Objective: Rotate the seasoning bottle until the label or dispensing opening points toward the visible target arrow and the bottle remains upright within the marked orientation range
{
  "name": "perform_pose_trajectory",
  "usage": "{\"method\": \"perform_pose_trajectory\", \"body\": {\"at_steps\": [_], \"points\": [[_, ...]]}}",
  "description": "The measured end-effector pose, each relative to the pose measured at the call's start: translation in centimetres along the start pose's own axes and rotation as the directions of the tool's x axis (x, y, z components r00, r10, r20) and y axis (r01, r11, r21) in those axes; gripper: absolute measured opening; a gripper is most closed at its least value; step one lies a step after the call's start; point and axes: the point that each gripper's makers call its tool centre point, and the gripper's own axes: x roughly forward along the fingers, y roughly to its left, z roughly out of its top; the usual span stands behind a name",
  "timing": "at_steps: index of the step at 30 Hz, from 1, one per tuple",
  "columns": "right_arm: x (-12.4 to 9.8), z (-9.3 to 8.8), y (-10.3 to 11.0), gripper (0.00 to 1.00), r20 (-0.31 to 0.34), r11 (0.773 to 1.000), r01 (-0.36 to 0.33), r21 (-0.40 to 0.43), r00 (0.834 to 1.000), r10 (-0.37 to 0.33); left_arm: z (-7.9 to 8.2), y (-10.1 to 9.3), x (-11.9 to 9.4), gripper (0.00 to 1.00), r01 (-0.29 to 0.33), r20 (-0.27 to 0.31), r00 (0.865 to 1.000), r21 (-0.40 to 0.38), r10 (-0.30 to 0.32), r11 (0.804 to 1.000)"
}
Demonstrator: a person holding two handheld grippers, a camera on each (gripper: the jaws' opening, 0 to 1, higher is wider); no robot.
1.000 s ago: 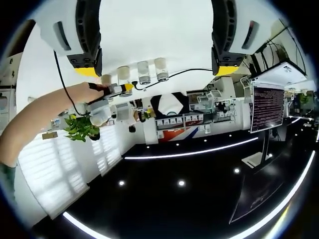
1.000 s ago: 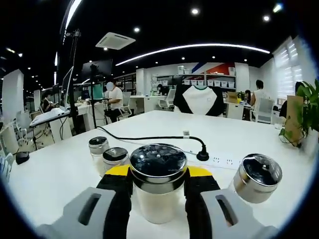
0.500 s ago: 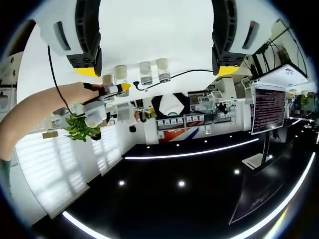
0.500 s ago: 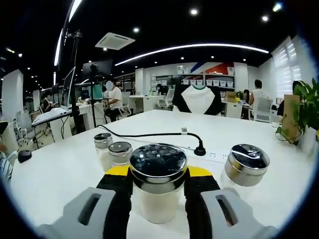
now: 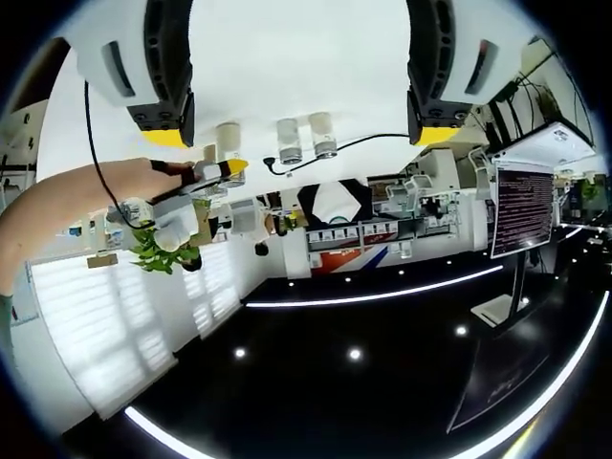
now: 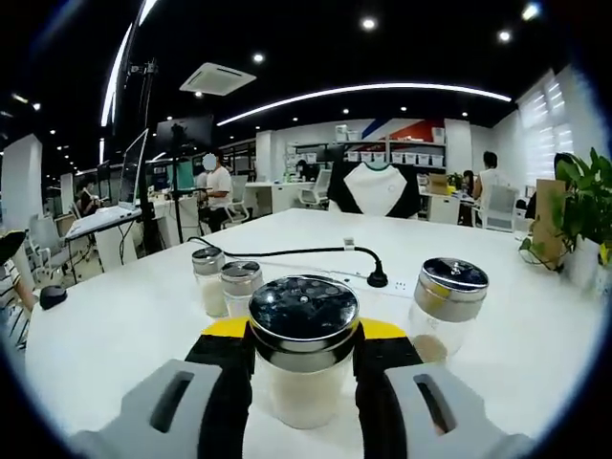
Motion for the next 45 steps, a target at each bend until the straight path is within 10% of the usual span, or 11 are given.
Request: {"method": "perform_pose_trajectory", "body": {"at_steps": [45], "points": [[-8.0,-2.6,2.5,0.40,-0.032,1.000,0.018,0.025,0.999,-0.017,0.6,-1.3,-0.3,1.00,0.018,0.028,0.999,-0.020,-0.017,1.000]]}}
